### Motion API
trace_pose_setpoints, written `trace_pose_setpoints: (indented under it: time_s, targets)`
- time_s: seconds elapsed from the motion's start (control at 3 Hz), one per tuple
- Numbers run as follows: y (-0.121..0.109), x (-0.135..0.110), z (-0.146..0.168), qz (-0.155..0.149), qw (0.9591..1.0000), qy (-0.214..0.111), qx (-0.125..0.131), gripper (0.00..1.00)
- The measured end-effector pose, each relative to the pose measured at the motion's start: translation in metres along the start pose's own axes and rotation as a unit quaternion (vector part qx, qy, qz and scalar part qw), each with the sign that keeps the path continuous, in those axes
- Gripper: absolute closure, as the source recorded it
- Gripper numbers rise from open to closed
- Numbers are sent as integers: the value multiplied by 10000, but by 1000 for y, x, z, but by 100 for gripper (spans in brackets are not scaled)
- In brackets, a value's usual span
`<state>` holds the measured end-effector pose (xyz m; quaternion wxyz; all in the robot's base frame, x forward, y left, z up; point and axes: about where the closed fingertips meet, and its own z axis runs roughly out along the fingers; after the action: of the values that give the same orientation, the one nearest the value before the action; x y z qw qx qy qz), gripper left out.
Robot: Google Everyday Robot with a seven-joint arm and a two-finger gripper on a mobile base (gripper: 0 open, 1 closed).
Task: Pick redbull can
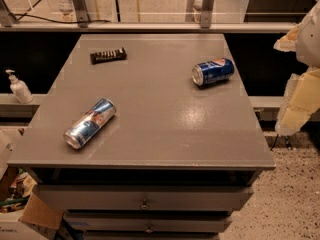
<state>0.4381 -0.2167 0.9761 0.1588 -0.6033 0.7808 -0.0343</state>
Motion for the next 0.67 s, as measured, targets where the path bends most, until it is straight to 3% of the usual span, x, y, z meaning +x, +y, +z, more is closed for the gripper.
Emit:
trace_pose_setpoints:
  time_s: [0.67]
  targets:
    - [0,-6,-1,-115,9999,-79,77,0]
